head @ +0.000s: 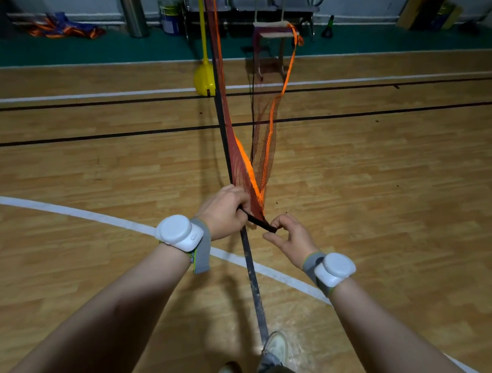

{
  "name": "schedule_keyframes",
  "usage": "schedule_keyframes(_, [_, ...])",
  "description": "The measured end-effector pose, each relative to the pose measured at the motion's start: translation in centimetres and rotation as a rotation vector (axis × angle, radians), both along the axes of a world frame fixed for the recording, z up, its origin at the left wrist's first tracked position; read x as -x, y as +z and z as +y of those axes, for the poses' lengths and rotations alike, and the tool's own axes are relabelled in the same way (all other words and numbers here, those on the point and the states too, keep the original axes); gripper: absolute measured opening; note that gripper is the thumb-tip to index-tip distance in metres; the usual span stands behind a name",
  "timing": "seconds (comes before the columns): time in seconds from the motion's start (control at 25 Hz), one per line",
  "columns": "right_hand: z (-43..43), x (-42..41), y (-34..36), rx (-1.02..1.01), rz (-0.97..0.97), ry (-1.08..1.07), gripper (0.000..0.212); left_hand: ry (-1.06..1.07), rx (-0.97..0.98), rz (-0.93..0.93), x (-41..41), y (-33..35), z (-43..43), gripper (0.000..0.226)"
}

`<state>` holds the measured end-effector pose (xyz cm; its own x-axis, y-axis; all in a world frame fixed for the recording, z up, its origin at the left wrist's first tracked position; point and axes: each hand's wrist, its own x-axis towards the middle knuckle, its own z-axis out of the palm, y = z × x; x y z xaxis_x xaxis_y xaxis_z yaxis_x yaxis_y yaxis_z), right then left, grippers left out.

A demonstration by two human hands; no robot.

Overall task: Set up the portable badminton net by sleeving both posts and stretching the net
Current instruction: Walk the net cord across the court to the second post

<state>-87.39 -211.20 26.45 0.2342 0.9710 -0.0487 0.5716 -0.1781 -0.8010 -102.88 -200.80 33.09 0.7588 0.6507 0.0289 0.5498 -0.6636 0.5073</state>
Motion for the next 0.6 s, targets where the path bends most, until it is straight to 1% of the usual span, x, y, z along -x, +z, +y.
schedule_keyframes(0.16, [-0.5,1.4,-0.4,0.017,0.046,0.003,0.028,0.005,-0.012,0.002,1.8,-0.3,-0.1,0.013])
schedule_keyframes(0.2, [-0.5,1.6,-0.3,0.023,0.051,0.006,0.028,0.012,-0.015,-0.002,2.1,-0.1,0.0,0.013])
schedule_keyframes(0.32, [-1.1,2.0,0.3,0.027,0.093,-0.014,0.013,0.039,-0.027,0.000,3.5,0.3,0.4,0.013])
schedule_keyframes(0.44, [-2.1,2.3,1.0,-0.003,0.148,-0.004,0.013,0.054,-0.015,0.030,4.0,0.4,0.5,0.016])
schedule_keyframes(0.52, [-2.6,2.6,1.7,-0.014,0.191,0.004,0.009,0.065,-0.012,0.039,3.9,0.4,0.3,0.015])
schedule_keyframes(0.6, [-3.1,2.6,2.0,-0.024,0.209,0.023,0.011,0.063,-0.022,0.045,3.6,0.4,0.1,0.013])
